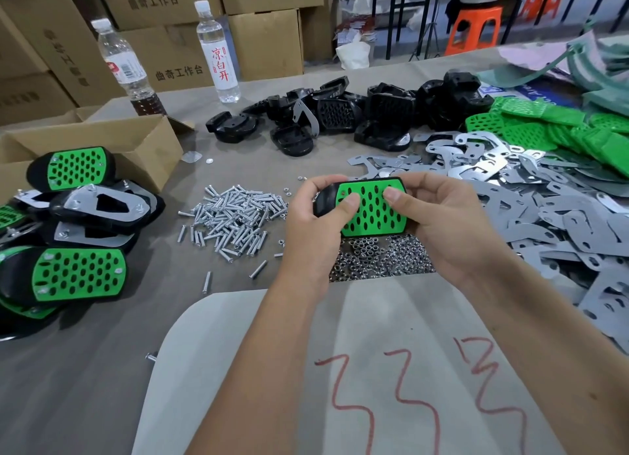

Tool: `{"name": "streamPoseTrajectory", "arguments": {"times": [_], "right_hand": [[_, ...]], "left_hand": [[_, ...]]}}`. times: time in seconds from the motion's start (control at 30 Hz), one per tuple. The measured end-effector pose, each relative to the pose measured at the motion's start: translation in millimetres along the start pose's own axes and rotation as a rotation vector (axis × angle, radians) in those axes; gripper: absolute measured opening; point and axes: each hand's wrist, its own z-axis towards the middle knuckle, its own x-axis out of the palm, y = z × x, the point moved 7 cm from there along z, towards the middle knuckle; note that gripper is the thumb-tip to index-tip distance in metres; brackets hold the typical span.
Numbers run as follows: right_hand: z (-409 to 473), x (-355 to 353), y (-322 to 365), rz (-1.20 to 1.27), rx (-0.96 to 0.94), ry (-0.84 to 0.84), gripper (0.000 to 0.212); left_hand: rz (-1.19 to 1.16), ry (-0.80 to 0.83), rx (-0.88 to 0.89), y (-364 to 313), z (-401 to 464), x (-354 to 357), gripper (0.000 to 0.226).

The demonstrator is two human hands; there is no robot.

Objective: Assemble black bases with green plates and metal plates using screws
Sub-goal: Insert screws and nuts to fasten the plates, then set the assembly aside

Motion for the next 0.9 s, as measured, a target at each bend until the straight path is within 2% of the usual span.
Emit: {"name": "streamPoseTrajectory", "arguments": {"times": [0.17,0.33,0.53,0.6,0.67,0.73,0.8,0.9], "right_hand": [[-2.4,10.2,-2.1,-0.018,0.064,0.177,0.029],[-3.1,13.1,3.5,0.000,0.017,0.198,0.037],[-6.1,17.5,-3.9,-0.053,0.085,0.275,0.028],[-4.9,14.9,-4.8,-0.066,0.061,0.210,0.023],[-3.2,11.2,-2.9,-0.026,0.046,0.166,0.022],[-2.6,9.3,0.3,0.030,0.059,0.195,0.027],[-4.5,10.0,4.3,0.087,0.061,0.263,0.036],[-7.4,11.4,11.1,0.086,0.015,0.316,0.038]], "left_hand": [[-0.097,-0.025,0.017,-4.7,1.0,-4.0,0.023],[-0.243,0.047,-0.083,-1.0,0.4,-1.9,0.025],[-0.192,-0.132,-0.009,1.8,2.4,-10.0,0.023],[-0.075,-0.072,0.008,0.3,4.6,-12.3,0.027],[0.022,0.043,0.004,-0.1,4.9,-8.9,0.040],[-0.005,0.129,-0.018,-0.2,4.0,-4.3,0.049],[-0.100,0.181,-0.041,-2.5,2.6,-2.1,0.051],[-0.133,0.285,-0.076,-3.6,2.0,-1.7,0.049]]}}
